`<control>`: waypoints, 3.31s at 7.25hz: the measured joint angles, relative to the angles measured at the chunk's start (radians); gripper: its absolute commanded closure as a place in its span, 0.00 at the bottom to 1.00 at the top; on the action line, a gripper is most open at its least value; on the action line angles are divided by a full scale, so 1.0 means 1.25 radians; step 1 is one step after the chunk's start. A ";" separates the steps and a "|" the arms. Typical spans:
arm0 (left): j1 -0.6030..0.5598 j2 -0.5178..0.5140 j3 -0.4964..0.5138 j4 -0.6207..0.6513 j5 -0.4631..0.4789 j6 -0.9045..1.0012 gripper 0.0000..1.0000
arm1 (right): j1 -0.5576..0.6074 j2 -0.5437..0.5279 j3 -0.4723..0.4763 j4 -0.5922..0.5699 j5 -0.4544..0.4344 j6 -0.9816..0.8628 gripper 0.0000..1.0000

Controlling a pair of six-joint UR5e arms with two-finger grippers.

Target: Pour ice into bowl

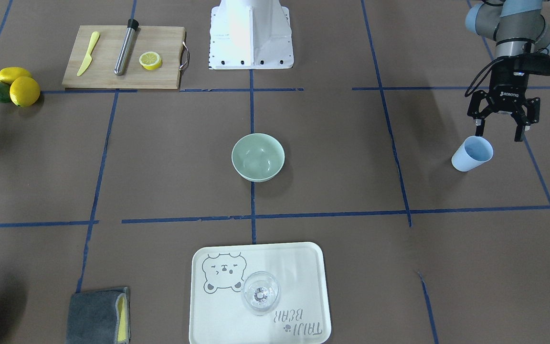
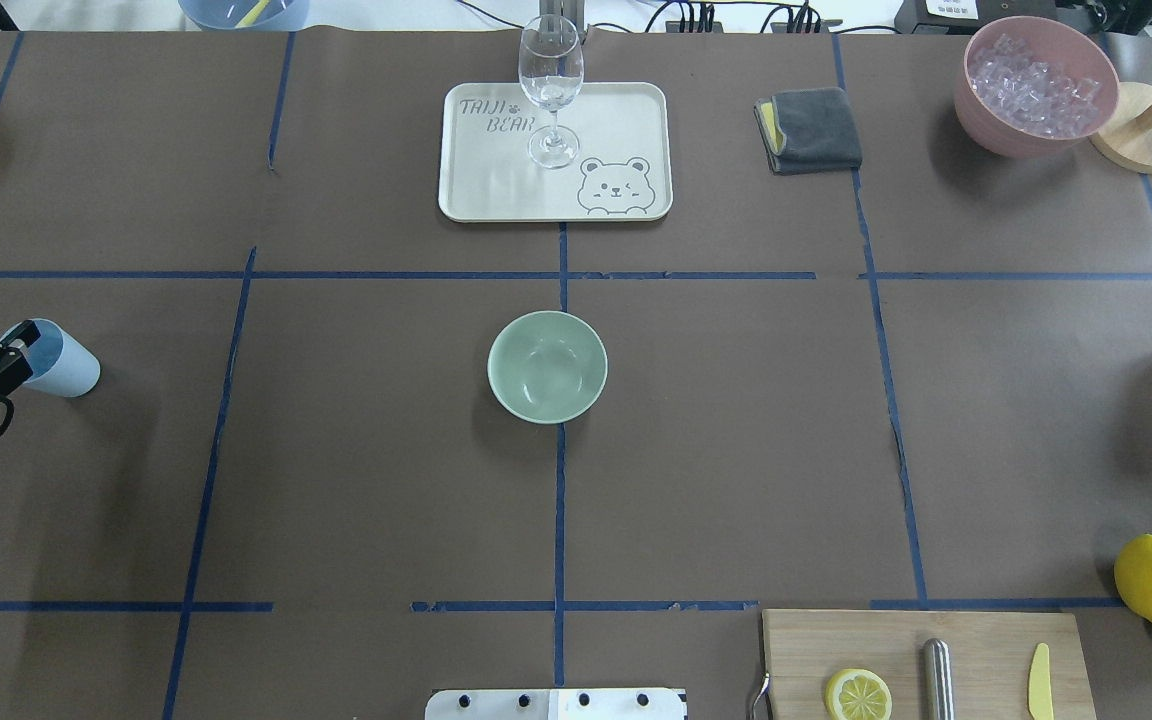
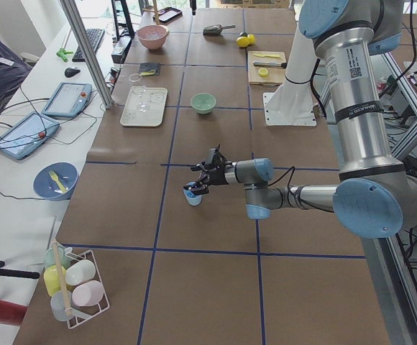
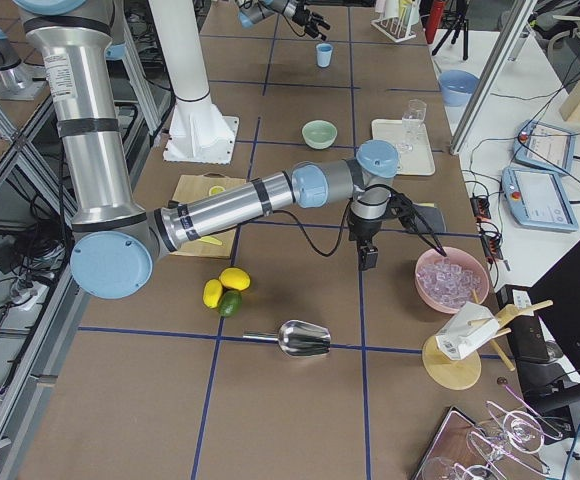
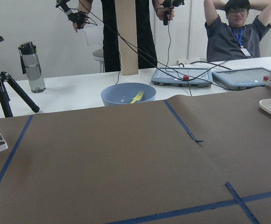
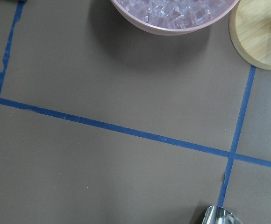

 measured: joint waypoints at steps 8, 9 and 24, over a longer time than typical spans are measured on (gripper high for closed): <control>0.169 -0.079 0.149 -0.003 0.276 -0.083 0.00 | 0.000 -0.005 0.001 0.000 -0.001 0.005 0.00; 0.174 -0.091 0.171 -0.004 0.285 -0.084 0.00 | 0.000 -0.005 0.001 0.000 -0.001 0.006 0.00; 0.104 -0.132 0.244 0.004 0.209 -0.076 0.00 | 0.005 -0.005 -0.001 0.001 -0.003 0.005 0.00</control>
